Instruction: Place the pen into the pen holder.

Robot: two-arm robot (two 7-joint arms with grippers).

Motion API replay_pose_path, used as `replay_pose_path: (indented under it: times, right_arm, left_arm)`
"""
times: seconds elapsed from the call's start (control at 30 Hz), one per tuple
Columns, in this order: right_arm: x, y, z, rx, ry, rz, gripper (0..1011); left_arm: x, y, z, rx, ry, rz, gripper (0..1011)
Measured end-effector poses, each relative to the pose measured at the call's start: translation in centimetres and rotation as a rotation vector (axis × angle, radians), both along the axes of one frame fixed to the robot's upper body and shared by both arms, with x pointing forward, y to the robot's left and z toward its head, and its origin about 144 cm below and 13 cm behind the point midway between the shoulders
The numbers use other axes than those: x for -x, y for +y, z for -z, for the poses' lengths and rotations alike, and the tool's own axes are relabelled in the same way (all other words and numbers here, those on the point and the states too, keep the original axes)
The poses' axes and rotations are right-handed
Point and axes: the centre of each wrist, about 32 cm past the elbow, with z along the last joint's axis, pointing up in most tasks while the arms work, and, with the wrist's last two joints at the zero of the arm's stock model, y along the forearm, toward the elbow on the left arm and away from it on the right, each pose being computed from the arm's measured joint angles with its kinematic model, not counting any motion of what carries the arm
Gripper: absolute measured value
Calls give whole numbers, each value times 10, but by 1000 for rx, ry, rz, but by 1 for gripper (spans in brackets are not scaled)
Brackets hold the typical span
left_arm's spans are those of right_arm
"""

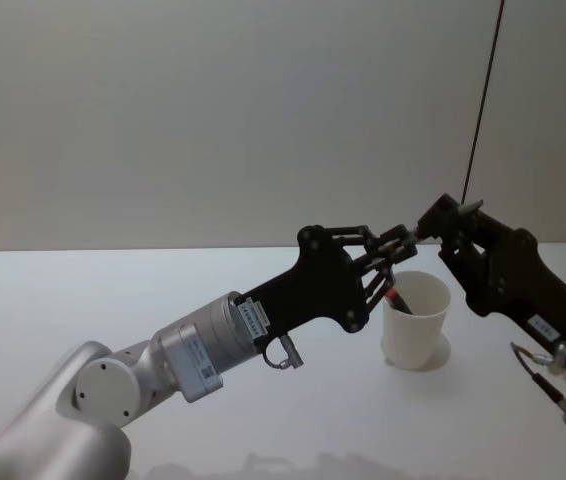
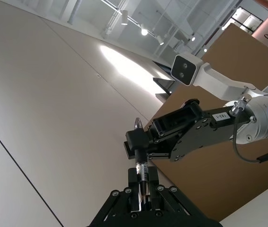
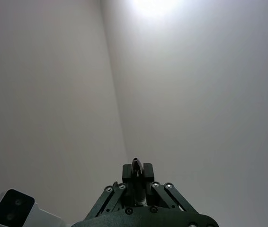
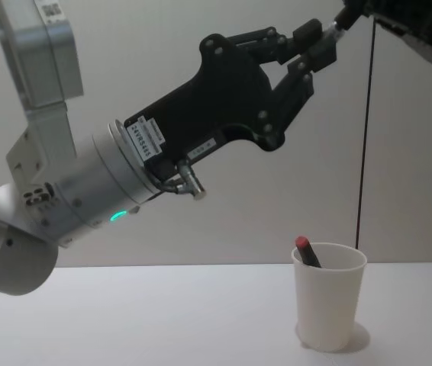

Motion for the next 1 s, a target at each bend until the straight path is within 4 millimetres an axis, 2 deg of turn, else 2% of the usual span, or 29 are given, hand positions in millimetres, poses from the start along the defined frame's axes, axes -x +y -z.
replay_pose_path:
  times: [0.13,0.47,0.67,0.7,0.73,0.83,0.93,0.97,1.0]
  right_arm:
    - [0,2,0,-3,2,7,119]
    - [0,6,0,-3,3,17,119]
    - [0,9,1,-5,1,19,119]
    - [0,9,1,-5,1,21,119]
    - [0,9,1,-6,0,21,119]
    - [0,10,1,-8,-1,24,119]
    - [0,10,0,-9,-2,26,119]
    - [0,10,0,-10,-3,27,119]
    - [-1,10,0,-11,-3,28,119]
  left_arm:
    - [0,0,0,0,0,0,129]
    - [0,0,0,1,0,0,151]
    - [0,0,0,0,0,1,339]
    - [0,0,0,0,0,1,396]
    - [0,0,0,0,0,1,396]
    - [0,0,0,0,0,0,512]
    - [0,0,0,0,0,0,582]
    - [0,0,0,0,0,0,644]
    - [0,0,0,0,0,0,656]
